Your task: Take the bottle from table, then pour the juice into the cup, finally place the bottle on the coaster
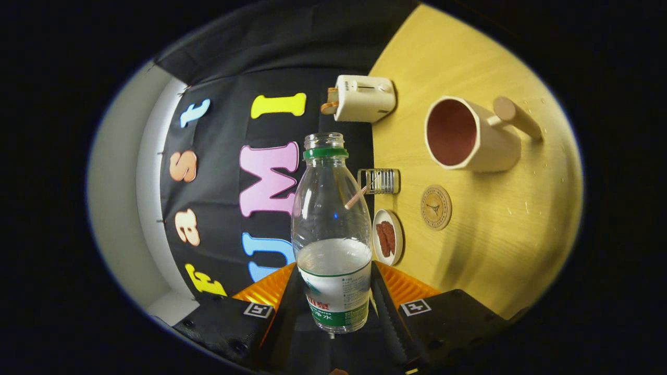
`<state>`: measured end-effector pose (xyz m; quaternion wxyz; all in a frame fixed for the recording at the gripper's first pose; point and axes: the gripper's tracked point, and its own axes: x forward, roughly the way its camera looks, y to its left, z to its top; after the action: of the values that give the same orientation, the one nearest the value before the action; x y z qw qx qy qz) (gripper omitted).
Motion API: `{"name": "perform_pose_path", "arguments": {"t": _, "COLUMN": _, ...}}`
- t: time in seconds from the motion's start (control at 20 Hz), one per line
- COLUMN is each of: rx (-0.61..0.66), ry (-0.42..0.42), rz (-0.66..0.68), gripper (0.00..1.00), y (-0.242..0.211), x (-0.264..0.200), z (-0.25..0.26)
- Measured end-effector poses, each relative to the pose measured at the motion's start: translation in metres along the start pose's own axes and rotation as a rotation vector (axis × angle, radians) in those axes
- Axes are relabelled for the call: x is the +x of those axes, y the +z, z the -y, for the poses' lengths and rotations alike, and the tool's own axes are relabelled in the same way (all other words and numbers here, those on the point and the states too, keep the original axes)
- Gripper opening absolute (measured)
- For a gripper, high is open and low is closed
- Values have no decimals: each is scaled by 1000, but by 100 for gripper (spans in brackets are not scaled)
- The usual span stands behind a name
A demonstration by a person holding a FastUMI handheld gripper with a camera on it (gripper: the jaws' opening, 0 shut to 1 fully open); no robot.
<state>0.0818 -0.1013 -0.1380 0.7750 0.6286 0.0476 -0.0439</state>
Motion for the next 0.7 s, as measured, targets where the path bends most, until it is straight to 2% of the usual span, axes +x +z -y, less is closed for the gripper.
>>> {"name": "perform_pose_path", "arguments": {"t": 0.25, "rx": -369, "ry": -36, "rz": 50, "gripper": 74, "y": 11, "x": -2, "z": -9}}
{"name": "perform_pose_path", "arguments": {"t": 0.7, "rx": -967, "ry": -15, "rz": 162, "gripper": 73, "y": 17, "x": 15, "z": -66}}
